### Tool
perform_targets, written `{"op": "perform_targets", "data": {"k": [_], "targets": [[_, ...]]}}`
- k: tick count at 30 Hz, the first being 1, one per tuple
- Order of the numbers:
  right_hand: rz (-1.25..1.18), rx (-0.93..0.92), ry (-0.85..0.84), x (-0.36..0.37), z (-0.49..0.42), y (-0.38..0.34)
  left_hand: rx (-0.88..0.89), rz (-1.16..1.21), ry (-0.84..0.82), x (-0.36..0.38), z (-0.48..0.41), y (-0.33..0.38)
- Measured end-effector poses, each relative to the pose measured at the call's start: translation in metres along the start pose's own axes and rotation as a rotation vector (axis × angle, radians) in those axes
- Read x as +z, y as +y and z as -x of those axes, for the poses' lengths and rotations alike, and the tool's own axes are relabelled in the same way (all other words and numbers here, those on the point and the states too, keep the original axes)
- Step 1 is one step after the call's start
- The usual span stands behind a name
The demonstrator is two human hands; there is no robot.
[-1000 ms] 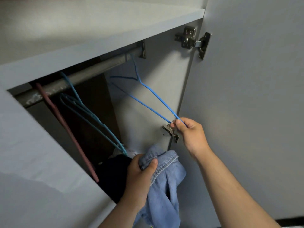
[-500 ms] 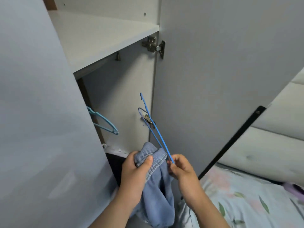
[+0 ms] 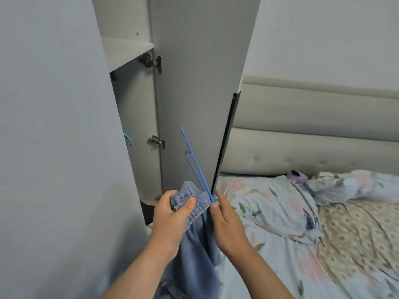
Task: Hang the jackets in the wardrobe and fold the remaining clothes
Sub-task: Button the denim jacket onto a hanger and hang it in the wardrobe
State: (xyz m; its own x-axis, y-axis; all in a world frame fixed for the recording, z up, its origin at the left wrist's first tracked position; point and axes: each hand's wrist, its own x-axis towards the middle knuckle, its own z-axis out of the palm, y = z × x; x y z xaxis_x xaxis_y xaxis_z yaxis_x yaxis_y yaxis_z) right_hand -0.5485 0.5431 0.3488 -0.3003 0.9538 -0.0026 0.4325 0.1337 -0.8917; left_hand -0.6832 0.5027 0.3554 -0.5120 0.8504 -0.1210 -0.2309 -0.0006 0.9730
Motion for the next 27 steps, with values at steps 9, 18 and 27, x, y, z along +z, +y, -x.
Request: {"op": "perform_targets", "data": {"k": [9,18,27], "targets": [[-0.090,0.165,0.051,-0.065,0.110,0.034,-0.070,-0.047,-0.219,0.040,0.070,-0.013],[-0.293,0.455,0.600,-0.135,0.134,0.076,-0.104,-0.075,-0.393,0.123,0.084,-0.031],[-0.456,0.304,0.487,-0.177,0.109,0.058,-0.054,-0.074,-0.489,0.209,0.092,-0.026]]}}
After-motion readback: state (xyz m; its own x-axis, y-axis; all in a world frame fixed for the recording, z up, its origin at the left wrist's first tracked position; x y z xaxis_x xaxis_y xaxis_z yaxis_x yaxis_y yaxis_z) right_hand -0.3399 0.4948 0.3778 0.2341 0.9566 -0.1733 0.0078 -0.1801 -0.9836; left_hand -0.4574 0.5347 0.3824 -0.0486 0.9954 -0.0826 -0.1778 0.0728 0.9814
